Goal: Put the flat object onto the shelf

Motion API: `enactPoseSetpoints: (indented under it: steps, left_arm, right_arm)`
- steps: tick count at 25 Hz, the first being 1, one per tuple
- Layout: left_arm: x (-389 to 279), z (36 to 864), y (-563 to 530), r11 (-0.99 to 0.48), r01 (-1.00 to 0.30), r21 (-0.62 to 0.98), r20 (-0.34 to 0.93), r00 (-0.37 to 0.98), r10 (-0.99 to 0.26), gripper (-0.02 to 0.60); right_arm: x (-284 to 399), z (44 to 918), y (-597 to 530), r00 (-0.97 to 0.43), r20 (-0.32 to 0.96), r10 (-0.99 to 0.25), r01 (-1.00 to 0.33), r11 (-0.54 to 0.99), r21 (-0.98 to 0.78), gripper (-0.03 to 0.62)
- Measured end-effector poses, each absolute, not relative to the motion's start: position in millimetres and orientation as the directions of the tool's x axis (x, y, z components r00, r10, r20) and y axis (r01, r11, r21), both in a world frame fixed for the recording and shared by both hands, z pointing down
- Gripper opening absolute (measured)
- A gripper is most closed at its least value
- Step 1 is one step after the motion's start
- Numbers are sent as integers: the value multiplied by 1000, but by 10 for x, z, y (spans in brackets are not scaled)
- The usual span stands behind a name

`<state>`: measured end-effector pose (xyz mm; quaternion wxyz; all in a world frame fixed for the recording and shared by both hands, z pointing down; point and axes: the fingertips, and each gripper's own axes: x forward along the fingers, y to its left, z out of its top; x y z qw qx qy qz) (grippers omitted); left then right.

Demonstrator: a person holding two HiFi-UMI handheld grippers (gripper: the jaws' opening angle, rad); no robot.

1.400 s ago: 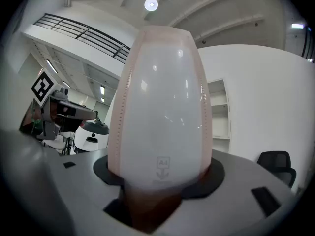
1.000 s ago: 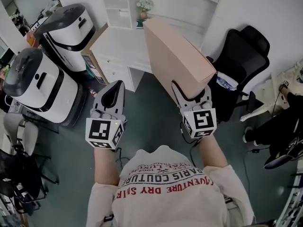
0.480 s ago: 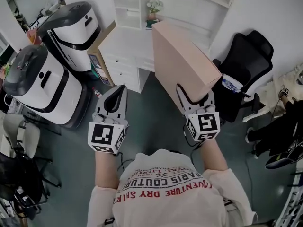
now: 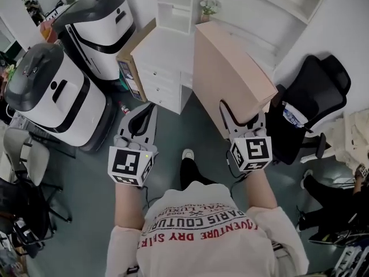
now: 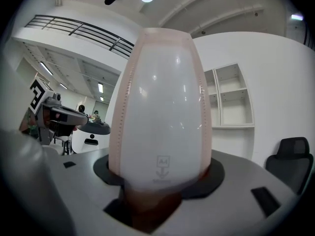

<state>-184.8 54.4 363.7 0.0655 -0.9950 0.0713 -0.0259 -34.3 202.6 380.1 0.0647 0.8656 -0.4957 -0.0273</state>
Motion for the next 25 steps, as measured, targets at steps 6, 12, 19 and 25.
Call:
enactPoseSetpoints:
  steps: [6,12,19,25]
  left_arm:
    - [-1219,3616,-178,-971,-188,-145,45,980,-196,14]
    - [-307,3569,-714,-978,-174,-117,31,983,-179,14]
    - [510,3585,-998,-985,-137,-109,44,989,-143,14]
    - [1028,3526,-1249,-992,-59,-113,27,998,-62,14]
  right_arm:
    - [401,3840,1231,469,-3,-883,-877,-466,116,295]
    - [1225,3760,649,459,-8,-888,-881,-457,127,295]
    - [1985,3746,499,502,3,-865,-859,-498,121,293]
    - [2378,3687,414,570,-3,-822,-814,-565,134,293]
